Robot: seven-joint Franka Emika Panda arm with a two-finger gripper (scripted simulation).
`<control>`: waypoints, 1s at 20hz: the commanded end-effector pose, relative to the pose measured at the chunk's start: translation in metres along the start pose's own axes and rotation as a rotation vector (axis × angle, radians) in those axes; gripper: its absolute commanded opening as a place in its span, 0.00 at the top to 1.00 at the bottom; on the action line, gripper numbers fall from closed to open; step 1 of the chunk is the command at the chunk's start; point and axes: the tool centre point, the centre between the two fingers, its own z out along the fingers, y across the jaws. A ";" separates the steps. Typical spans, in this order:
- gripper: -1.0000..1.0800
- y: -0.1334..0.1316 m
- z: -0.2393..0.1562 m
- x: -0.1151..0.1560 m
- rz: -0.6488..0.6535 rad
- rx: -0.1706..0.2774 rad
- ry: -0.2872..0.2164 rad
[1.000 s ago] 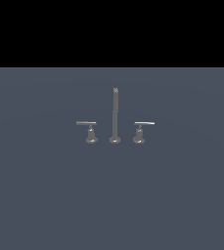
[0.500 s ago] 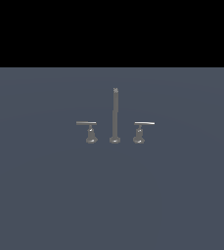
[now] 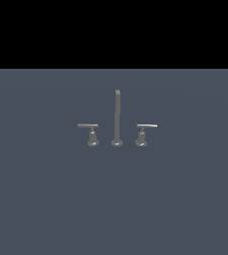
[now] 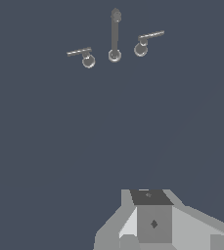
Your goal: Turn on the faucet by rotating a designated handle.
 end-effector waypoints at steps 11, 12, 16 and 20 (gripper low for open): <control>1.00 -0.057 0.062 0.033 0.257 0.007 0.010; 1.00 -0.061 0.067 0.036 0.277 0.008 0.011; 1.00 -0.078 0.087 0.051 0.360 0.011 0.015; 1.00 -0.093 0.107 0.066 0.442 0.014 0.018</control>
